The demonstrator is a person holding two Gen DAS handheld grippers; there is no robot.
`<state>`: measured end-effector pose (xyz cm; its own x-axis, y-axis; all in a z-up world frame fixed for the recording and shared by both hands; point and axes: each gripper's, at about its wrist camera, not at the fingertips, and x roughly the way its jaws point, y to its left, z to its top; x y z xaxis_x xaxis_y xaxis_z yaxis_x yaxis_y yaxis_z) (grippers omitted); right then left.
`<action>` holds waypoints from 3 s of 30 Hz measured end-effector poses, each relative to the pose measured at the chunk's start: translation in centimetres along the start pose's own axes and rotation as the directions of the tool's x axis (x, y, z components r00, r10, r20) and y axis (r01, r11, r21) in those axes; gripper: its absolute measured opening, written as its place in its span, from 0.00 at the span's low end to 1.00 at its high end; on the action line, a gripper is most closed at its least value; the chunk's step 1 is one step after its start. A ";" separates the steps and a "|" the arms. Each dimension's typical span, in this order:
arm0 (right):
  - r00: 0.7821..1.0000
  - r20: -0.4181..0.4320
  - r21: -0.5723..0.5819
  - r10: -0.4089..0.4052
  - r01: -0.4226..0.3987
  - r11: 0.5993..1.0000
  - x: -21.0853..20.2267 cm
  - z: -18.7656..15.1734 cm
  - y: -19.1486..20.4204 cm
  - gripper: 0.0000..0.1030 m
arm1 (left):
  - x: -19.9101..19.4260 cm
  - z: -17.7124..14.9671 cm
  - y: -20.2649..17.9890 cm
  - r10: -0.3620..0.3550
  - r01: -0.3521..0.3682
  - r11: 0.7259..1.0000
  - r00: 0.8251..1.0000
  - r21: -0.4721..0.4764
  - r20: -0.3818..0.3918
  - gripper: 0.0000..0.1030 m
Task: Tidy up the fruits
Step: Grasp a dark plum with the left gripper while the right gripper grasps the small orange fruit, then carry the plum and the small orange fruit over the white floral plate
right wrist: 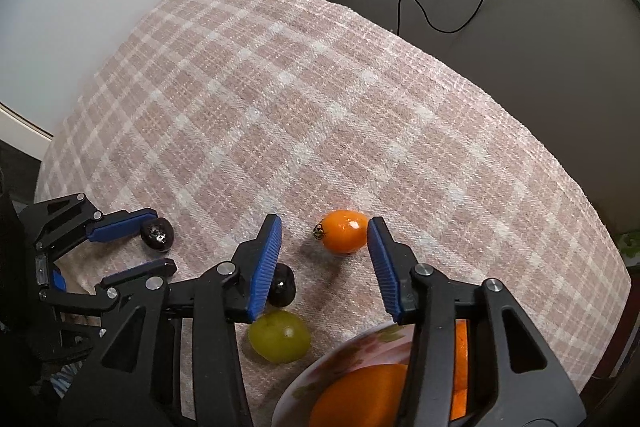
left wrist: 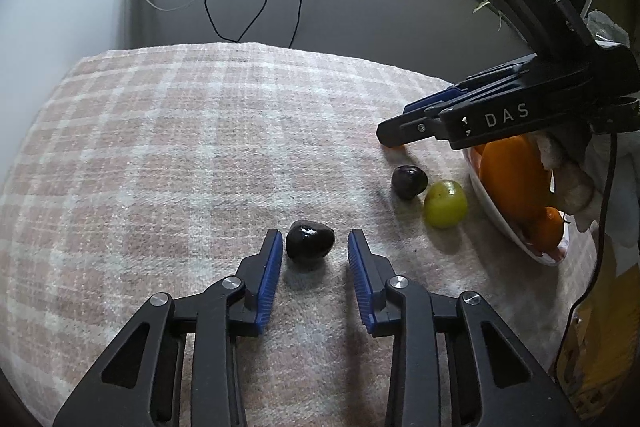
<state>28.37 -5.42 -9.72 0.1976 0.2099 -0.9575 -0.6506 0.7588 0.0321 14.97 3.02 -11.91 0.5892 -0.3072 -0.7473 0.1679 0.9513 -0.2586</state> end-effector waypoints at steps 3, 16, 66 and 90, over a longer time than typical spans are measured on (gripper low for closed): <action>1.000 -0.004 -0.001 -0.010 0.010 1.000 0.1 0.1 -0.1 0.43 | 0.1 0.0 0.0 0.005 -0.005 1.000 1.000 0.003 -0.002 0.29; 0.998 -0.037 -0.017 -0.051 0.051 0.999 0.5 0.8 -0.2 0.40 | -0.5 -0.2 0.2 0.007 -0.007 1.000 1.000 -0.007 0.007 0.22; 0.956 0.292 0.167 0.035 -0.087 0.982 -13.5 -13.1 -5.9 0.26 | -3.3 0.3 -10.1 -0.130 0.124 0.985 0.990 0.117 0.048 0.21; 0.955 0.297 0.281 0.019 -0.106 0.954 -11.9 -20.1 -10.2 0.26 | -2.3 -0.8 -14.9 -0.143 0.138 0.974 0.990 0.178 0.014 0.21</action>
<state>17.90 -28.07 -4.37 0.3937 0.3978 -0.8287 -0.4357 0.8746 0.2128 10.48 -10.49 -6.88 0.5700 -0.4395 -0.6943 0.3854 0.8892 -0.2465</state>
